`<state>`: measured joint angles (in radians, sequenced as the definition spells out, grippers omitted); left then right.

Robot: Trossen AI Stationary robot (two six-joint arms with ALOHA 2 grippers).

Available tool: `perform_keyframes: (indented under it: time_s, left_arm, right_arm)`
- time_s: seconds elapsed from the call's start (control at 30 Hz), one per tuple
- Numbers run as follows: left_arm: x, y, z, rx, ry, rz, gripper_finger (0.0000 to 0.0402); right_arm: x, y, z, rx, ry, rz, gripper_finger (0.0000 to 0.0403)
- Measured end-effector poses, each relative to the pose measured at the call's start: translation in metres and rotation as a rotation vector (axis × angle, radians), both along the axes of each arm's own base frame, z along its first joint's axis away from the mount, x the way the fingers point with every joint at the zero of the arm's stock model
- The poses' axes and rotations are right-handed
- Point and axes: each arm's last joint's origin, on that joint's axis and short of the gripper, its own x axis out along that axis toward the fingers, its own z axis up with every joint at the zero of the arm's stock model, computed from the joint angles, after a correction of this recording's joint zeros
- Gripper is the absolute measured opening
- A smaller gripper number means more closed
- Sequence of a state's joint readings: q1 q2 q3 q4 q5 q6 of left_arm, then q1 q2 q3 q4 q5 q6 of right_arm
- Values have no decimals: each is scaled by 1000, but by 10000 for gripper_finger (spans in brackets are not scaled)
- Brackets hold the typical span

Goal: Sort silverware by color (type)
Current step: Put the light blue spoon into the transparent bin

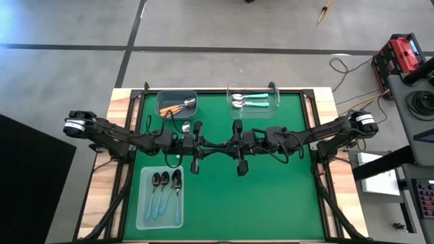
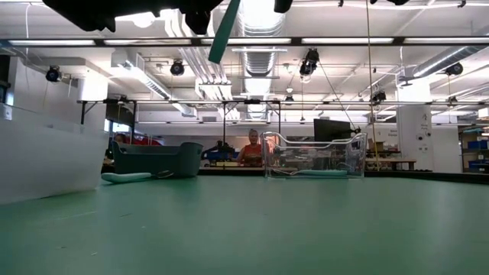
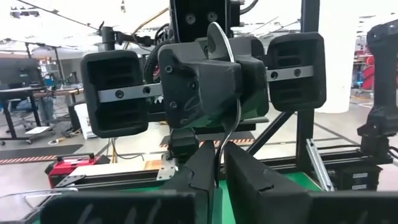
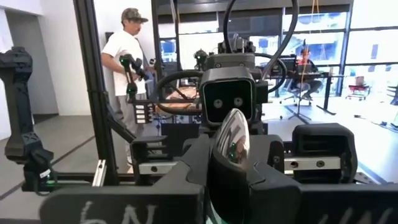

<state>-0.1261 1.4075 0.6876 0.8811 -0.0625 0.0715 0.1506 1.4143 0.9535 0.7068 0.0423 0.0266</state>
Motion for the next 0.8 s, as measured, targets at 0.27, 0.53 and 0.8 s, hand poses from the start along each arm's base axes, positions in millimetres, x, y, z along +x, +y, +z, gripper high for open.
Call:
perform_keyframes:
  time_s: [0.27, 0.53, 0.8]
  left_arm:
    - [-3, 5, -2, 30, 72, 21, 129]
    - [-27, 27, 13, 104, 181, 186, 249]
    - [-54, 42, 32, 232, 217, 327, 291]
  right_arm:
    - [0, -7, 6, -14, 133, -80, 14]
    - [3, -22, 27, -50, 413, -277, 13]
    - [-2, -67, 38, -42, 567, -483, 13]
